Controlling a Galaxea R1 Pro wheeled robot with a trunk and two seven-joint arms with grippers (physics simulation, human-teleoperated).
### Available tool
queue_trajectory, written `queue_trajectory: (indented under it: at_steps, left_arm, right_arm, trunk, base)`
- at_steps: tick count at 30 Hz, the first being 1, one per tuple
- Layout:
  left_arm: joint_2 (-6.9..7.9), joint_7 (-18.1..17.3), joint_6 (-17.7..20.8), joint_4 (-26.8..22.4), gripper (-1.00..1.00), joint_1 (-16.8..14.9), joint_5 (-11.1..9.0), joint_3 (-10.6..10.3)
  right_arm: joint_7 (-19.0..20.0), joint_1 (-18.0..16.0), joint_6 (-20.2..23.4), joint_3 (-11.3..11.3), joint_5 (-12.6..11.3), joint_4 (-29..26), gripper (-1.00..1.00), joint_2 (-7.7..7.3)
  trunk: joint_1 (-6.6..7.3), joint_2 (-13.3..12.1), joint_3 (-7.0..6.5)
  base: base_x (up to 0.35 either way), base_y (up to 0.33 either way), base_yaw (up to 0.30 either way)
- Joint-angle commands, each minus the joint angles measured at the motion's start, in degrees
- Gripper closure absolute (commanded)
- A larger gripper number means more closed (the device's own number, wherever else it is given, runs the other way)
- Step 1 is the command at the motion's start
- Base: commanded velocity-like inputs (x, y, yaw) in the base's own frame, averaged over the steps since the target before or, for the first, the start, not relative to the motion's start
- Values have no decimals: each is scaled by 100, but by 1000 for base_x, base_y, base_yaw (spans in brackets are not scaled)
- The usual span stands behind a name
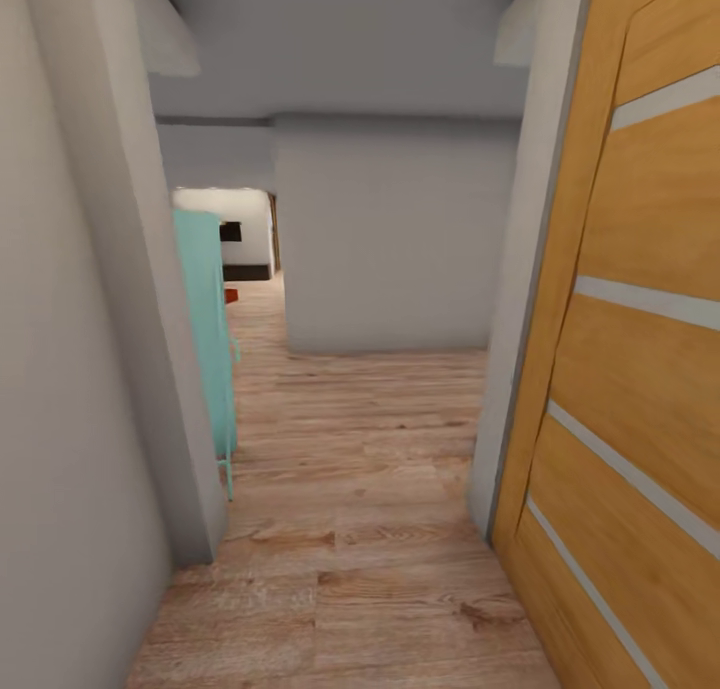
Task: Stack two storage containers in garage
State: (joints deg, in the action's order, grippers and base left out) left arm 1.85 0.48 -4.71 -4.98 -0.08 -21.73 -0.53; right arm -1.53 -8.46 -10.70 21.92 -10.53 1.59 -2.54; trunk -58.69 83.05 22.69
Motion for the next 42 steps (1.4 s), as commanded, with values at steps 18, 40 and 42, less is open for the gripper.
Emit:
queue_trajectory:
  at_steps: [18, 40, 42]
  left_arm:
    - [0, 5, -3, -3, -100, -1, -25, -8]
    - [0, 14, -7, -3, -100, -1, -4, -24]
    - [0, 14, -12, -3, -100, -1, -1, -18]
  right_arm:
    - [9, -7, -19, 84, 27, 17, -100, -24]
    - [-4, -7, -29, 94, 14, 17, -100, 2]
    - [-5, -7, -29, 94, 15, 17, -100, -1]
  trunk:
    - [-3, 3, 6]
    - [-3, 3, 6]
    - [-3, 3, 6]
  base:
    - [326, 0, -13]
    - [326, 0, 0]
    - [326, 0, 0]
